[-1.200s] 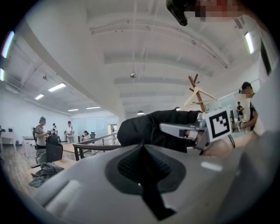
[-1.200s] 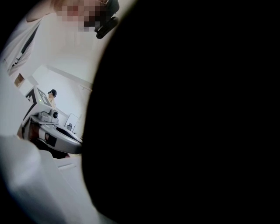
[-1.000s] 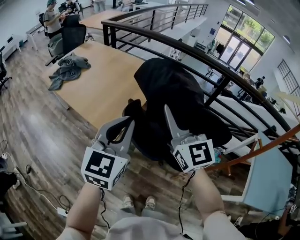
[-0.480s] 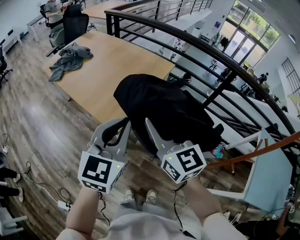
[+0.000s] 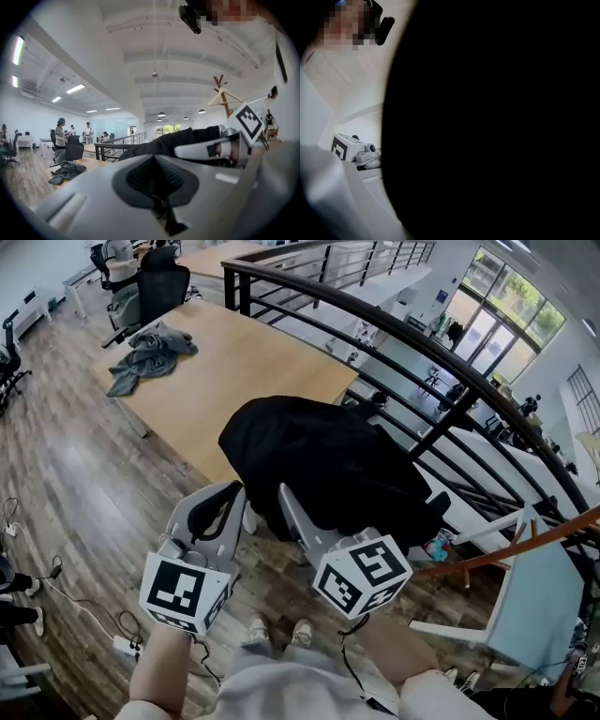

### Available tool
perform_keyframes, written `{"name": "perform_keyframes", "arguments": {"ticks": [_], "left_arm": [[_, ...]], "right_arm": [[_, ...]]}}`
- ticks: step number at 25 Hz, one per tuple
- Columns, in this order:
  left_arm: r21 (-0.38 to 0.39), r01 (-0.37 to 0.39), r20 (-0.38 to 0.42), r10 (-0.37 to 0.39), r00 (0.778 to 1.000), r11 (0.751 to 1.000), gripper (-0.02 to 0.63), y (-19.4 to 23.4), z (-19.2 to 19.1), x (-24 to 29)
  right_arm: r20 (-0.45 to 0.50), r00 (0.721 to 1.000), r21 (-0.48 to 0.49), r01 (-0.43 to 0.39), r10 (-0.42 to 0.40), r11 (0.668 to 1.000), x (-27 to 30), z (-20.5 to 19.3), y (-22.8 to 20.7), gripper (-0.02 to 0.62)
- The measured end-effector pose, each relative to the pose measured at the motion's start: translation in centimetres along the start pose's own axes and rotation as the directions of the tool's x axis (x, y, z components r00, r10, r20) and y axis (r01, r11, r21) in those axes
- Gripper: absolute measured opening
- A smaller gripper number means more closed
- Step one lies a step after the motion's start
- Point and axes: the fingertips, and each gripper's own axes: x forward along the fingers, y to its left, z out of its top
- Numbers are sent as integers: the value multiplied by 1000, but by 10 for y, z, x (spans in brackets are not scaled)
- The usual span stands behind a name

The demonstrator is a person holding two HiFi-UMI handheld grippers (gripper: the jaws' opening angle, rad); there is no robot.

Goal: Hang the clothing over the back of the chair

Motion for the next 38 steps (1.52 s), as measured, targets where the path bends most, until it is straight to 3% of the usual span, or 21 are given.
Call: {"name": "perform_keyframes", "arguments": {"ticks": [7,19,38], "left_arm": [[-14,-17,-22,16,1000,1000,3,8,-18,-25],[-42,-33,-116,28,993,999,3,8,-76,-41],[-124,8,-238,-38,970,992,3,-19,-163,-39]], "right_arm": [[-54,998,-8,-22,21,1000,2,-41,40,132],[-146,989,-46,-7,0,999,-9,-117,56,132],[-273,953,-143,94,-130,985,-26,-211,14,133]]}}
